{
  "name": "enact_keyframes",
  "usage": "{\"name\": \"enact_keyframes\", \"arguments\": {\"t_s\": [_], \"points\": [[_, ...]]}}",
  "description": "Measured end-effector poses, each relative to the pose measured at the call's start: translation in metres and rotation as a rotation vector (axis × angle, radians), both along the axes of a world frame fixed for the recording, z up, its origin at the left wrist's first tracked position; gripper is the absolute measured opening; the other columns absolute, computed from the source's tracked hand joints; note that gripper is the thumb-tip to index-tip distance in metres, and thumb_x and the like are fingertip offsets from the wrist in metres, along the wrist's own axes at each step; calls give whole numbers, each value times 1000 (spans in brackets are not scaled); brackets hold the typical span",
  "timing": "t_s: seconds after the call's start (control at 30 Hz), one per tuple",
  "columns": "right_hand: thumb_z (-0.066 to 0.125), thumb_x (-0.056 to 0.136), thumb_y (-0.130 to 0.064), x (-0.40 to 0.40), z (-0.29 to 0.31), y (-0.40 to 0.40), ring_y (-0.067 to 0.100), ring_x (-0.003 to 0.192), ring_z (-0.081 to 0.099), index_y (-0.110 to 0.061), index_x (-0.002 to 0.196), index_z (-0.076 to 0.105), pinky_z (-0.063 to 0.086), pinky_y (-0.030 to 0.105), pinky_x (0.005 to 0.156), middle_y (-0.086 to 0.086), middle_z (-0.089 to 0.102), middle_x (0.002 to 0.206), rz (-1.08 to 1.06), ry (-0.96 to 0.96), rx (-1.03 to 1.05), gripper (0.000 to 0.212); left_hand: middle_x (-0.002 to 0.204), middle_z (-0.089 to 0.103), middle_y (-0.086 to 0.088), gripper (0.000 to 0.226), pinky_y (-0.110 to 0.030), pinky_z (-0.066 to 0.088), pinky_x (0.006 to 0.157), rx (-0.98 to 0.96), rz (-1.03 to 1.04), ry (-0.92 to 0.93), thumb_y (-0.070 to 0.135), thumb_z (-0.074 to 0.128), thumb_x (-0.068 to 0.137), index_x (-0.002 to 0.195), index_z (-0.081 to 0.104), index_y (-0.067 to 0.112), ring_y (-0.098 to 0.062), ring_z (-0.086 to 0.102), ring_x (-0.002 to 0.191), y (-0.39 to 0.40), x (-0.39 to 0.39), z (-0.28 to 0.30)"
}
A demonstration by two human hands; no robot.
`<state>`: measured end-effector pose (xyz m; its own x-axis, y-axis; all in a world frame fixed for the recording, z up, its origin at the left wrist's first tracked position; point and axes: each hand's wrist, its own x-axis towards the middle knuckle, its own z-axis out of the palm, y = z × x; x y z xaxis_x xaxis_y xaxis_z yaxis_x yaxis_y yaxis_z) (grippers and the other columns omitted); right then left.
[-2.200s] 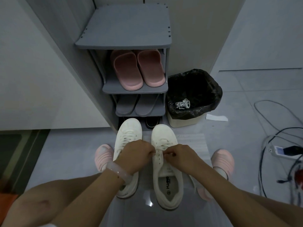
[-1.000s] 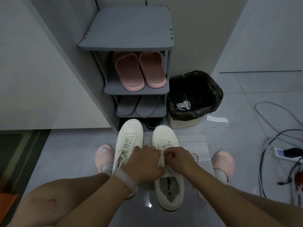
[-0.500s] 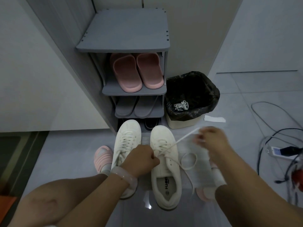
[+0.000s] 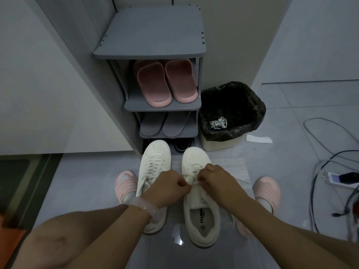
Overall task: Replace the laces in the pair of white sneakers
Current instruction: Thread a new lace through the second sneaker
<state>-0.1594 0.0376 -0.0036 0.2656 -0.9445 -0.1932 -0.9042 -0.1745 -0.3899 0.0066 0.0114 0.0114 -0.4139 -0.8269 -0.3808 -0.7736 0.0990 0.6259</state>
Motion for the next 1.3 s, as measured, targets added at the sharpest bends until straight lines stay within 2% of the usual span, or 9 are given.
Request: {"name": "enact_keyframes", "arguments": {"t_s": [0.27,0.43,0.6,0.7,0.9,1.0,1.1,1.2,1.3], "points": [[44,90,-3,3,5,-2,25,102,49,-10,107,50,34,27,73,10,54,110,17,101,78,19,51,55,13,23,-1,35,49,93,83,98,17,61,85,67,68,5,12,52,46,1,1,-5],[41,96,-15,-3,18,-2,16,85,47,-17,87,42,37,34,85,-2,49,87,-148,-190,247,10,39,52,16,31,-1,34,47,124,109,125,12,62,85,54,59,11,12,52,44,2,1,-4],[44,94,-13,-1,18,-4,18,76,52,-18,85,42,35,29,80,-6,49,71,-161,-222,101,11,54,59,10,31,-2,38,51,108,93,101,18,61,86,55,59,17,10,55,47,3,1,-3],[48,93,-9,-1,16,-5,13,72,54,-18,88,45,41,19,68,-4,54,74,-225,-426,138,10,53,57,12,33,-2,38,51,99,95,92,17,61,86,53,57,18,11,54,47,4,0,-3],[44,88,5,-52,30,-27,13,68,50,-20,90,49,38,17,55,7,59,80,-768,-740,-75,26,43,53,15,39,-2,35,46,148,121,127,12,61,86,49,53,21,11,53,44,3,2,-3],[48,89,-6,-85,36,-28,30,83,56,-16,98,53,41,32,69,15,63,90,-949,-357,-213,14,53,59,14,30,-2,38,47,173,128,138,15,62,86,56,60,18,10,56,48,2,2,-4],[53,88,-17,-63,23,-18,30,111,49,-19,119,54,35,37,90,9,56,117,-511,129,-196,31,59,63,8,24,-3,41,49,205,140,150,15,62,85,61,64,14,7,60,51,1,2,-5],[49,90,-21,-23,1,-6,19,125,37,-25,128,48,26,30,101,-1,45,131,-96,151,-65,39,58,62,9,28,-3,41,50,208,145,148,13,61,85,57,61,16,7,60,50,2,2,-5],[43,91,-15,-11,-10,-2,19,116,43,-21,119,50,26,28,96,-1,51,122,-3,242,-89,29,55,60,11,31,-2,38,48,173,128,132,14,62,85,55,59,18,9,58,49,1,2,-7]]}}
